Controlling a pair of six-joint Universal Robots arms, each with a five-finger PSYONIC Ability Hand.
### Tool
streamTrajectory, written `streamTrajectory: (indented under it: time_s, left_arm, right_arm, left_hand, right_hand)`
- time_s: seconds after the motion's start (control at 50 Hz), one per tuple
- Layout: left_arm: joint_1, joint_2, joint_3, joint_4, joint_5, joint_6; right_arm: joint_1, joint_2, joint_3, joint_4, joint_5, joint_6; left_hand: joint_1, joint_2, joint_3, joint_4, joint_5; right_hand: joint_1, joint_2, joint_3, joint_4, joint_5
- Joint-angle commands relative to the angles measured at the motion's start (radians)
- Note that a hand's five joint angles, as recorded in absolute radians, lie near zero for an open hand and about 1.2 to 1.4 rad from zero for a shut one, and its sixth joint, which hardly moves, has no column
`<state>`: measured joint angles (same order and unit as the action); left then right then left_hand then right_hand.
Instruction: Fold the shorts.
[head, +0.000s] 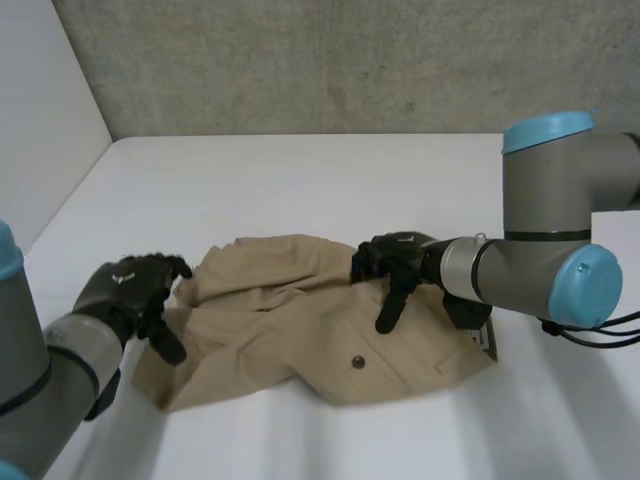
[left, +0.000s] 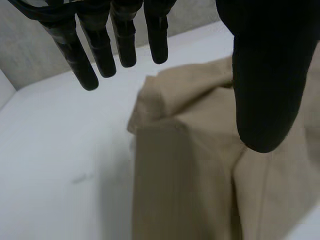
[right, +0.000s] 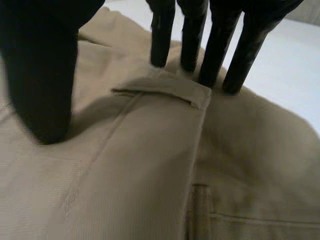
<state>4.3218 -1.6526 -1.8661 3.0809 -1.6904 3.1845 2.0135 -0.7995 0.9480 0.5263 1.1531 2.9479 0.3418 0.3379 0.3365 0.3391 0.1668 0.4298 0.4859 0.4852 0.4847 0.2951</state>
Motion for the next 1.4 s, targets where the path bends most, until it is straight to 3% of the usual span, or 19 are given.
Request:
streamTrajectory:
  time_s: [0.02, 0.16, 0.28, 0.4, 0.48, 0.56, 0.58, 0.7, 0.72, 0.82, 0.94, 0.96, 1.02, 1.04, 1.12, 1.18, 1.4]
  left_arm:
    - [-0.01, 0.019, -0.077, 0.005, 0.038, 0.017]
    - [-0.017, 0.005, -0.082, 0.039, 0.041, 0.015]
    - [-0.019, -0.084, -0.059, 0.162, 0.035, 0.02]
    - [-0.024, -0.15, -0.027, 0.179, 0.031, 0.026]
    - [-0.03, -0.171, -0.021, 0.186, 0.034, 0.038]
    - [-0.039, -0.182, -0.005, 0.208, 0.035, 0.041]
    - [-0.039, -0.184, 0.002, 0.222, 0.035, 0.041]
    - [-0.039, -0.184, 0.053, 0.259, 0.038, 0.112]
    - [-0.039, -0.19, 0.086, 0.265, 0.038, 0.162]
    - [-0.039, -0.268, 0.264, 0.295, 0.041, 0.352]
    - [-0.059, -0.371, 0.615, 0.375, 0.04, 0.557]
    - [-0.066, -0.397, 0.721, 0.424, 0.04, 0.58]
    - [-0.076, -0.409, 0.853, 0.533, 0.038, 0.578]
    - [-0.079, -0.406, 0.908, 0.629, 0.038, 0.563]
    - [-0.083, -0.371, 0.923, 0.893, 0.029, 0.513]
    - [-0.085, -0.3, 0.851, 1.005, 0.031, 0.496]
    - [-0.102, -0.254, 0.406, 0.964, 0.04, 0.486]
  right_arm:
    - [0.019, -0.022, -0.015, -0.011, -0.003, 0.0]
    - [0.017, -0.153, 0.0, -0.098, 0.033, 0.068]
    - [0.013, -0.276, 0.133, -0.2, 0.065, 0.108]
    - [-0.025, -0.351, 0.236, -0.221, 0.069, 0.103]
    - [-0.059, -0.374, 0.3, -0.229, 0.071, 0.097]
    - [-0.059, -0.38, 0.339, -0.244, 0.074, 0.071]
    - [-0.058, -0.38, 0.35, -0.243, 0.074, 0.036]
    - [-0.052, -0.377, 0.367, -0.216, 0.099, -0.214]
    - [-0.052, -0.376, 0.365, -0.212, 0.131, -0.305]
    - [-0.041, -0.366, 0.272, -0.256, 0.269, -0.472]
    - [-0.009, -0.328, 0.088, -0.569, 0.355, -0.486]
    - [-0.01, -0.328, 0.057, -0.709, 0.359, -0.483]
    - [-0.007, -0.342, 0.037, -0.947, 0.37, -0.486]
    - [-0.004, -0.36, 0.046, -1.102, 0.375, -0.492]
    - [-0.004, -0.417, 0.093, -1.365, 0.385, -0.49]
    - [-0.004, -0.437, 0.129, -1.324, 0.387, -0.492]
    - [-0.007, -0.429, 0.334, -0.978, 0.376, -0.483]
  left_hand:
    - [0.074, 0.078, 0.08, 0.077, 0.075]
    - [0.019, 0.023, 0.024, 0.021, 0.019]
    - [-0.031, -0.027, -0.026, -0.029, -0.031]
    - [-0.014, -0.01, -0.009, -0.011, -0.013]
    - [0.241, 0.245, 0.246, 0.244, 0.241]
    - [0.786, 0.79, 0.791, 0.789, 0.787]
    - [1.035, 1.039, 1.04, 1.037, 1.035]
    - [1.054, 1.058, 1.06, 1.057, 1.055]
    - [1.054, 1.058, 1.06, 1.057, 1.055]
    - [1.054, 1.058, 1.06, 1.057, 1.055]
    - [1.054, 1.058, 1.06, 1.057, 1.055]
    - [1.054, 1.058, 1.06, 1.057, 1.055]
    - [1.054, 1.058, 1.06, 1.057, 1.055]
    - [1.054, 1.058, 1.06, 1.057, 1.055]
    - [1.054, 1.058, 1.06, 1.057, 1.055]
    - [1.054, 1.058, 1.06, 1.057, 1.055]
    - [1.054, 1.058, 1.06, 1.057, 1.055]
  right_hand:
    - [0.966, 0.91, 0.911, 0.911, 0.926]
    - [0.966, 0.91, 0.911, 0.912, 0.927]
    - [0.966, 0.91, 0.911, 0.912, 0.927]
    - [0.966, 0.91, 0.911, 0.912, 0.927]
    - [0.966, 0.91, 0.911, 0.912, 0.927]
    - [0.966, 0.91, 0.911, 0.912, 0.927]
    - [0.966, 0.91, 0.911, 0.912, 0.927]
    - [0.966, 0.91, 0.911, 0.912, 0.927]
    - [0.966, 0.91, 0.911, 0.912, 0.927]
    - [0.966, 0.91, 0.911, 0.912, 0.927]
    - [0.966, 0.91, 0.911, 0.912, 0.927]
    - [0.966, 0.91, 0.911, 0.912, 0.927]
    - [0.966, 0.91, 0.911, 0.912, 0.927]
    - [0.966, 0.91, 0.911, 0.912, 0.927]
    - [0.966, 0.91, 0.911, 0.912, 0.927]
    - [0.966, 0.91, 0.911, 0.912, 0.927]
    - [0.966, 0.91, 0.911, 0.912, 0.927]
